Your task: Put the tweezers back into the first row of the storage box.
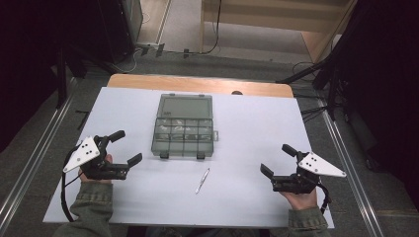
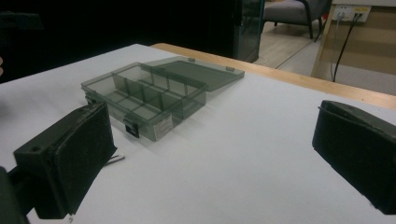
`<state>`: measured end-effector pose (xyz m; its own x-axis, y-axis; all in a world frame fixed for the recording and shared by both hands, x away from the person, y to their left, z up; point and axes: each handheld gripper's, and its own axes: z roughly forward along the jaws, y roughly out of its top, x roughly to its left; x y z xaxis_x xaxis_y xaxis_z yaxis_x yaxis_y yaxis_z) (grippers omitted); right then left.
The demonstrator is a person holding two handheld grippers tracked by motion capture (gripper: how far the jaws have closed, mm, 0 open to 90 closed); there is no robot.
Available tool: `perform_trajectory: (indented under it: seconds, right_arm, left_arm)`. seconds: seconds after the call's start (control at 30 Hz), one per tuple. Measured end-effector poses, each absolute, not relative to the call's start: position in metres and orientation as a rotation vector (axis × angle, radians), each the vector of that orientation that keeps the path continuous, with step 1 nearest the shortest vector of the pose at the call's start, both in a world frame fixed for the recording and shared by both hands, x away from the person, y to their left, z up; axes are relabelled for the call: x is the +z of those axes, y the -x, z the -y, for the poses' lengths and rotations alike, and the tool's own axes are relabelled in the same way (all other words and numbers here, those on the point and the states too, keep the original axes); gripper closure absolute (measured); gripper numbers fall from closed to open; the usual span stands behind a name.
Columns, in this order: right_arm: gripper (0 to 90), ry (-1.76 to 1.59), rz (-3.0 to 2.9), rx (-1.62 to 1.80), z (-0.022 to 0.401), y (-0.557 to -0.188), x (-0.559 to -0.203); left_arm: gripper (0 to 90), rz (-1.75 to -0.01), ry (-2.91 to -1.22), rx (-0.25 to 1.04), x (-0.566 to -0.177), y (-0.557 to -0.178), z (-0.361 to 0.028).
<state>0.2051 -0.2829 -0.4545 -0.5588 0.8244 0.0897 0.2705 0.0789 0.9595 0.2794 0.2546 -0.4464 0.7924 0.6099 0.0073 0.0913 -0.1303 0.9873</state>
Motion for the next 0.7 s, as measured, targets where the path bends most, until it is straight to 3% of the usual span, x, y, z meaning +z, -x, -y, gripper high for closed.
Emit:
perform_trajectory:
  seconds: [0.7]
  right_arm:
    - [0.0, -1.083, -1.965, 1.440, 0.2735, -0.2030, -0.4600]
  left_arm:
    - [5.7, -0.564, -1.679, 0.489, -0.4464, -0.2795, -0.2544]
